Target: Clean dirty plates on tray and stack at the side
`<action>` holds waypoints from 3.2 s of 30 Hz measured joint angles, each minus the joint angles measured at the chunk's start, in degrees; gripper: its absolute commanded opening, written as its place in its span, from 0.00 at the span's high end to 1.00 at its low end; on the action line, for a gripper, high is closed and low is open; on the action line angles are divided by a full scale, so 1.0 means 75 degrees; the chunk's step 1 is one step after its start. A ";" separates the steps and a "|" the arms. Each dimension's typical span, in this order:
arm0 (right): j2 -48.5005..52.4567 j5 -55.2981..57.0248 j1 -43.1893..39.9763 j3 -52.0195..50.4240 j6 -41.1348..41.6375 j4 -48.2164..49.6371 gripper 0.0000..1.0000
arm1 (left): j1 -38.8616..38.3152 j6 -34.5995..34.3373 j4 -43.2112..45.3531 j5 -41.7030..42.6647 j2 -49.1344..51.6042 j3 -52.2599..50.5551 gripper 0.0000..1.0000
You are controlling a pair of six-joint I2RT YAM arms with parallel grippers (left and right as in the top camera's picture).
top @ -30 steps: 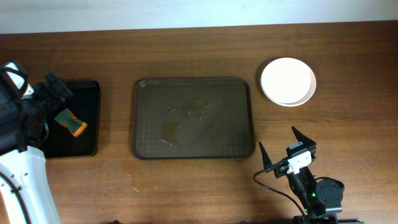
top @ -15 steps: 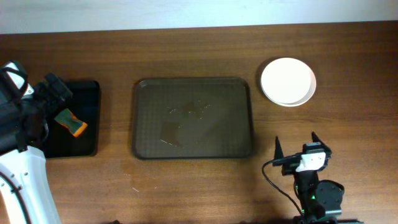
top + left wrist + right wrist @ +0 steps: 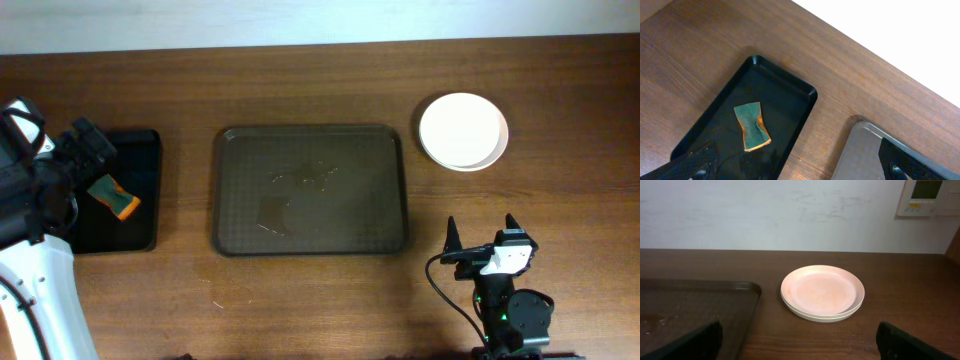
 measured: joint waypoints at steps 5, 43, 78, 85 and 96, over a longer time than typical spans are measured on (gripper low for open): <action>0.0000 0.0000 0.0000 0.0000 0.0006 0.0000 0.02 | 0.0000 0.0000 0.0000 0.0000 0.0000 0.0000 0.00; -0.0026 0.0003 0.0000 0.0000 0.0006 0.0000 0.02 | -0.3483 0.2483 0.6927 0.0358 -0.5692 -0.9174 0.00; -0.0029 0.0003 0.0000 0.0000 0.0003 0.0003 0.02 | -0.3483 0.1824 0.5418 -0.0898 -0.9914 -1.0381 0.00; -0.0029 0.0003 0.0000 0.0000 -0.0003 0.0000 0.02 | -0.3483 0.1813 0.5418 -0.0903 -0.9914 -1.0381 0.00; -0.0029 0.0003 0.0000 0.0000 0.0000 0.0000 0.02 | -0.3483 0.1813 0.5418 -0.0903 -0.9914 -1.0381 0.00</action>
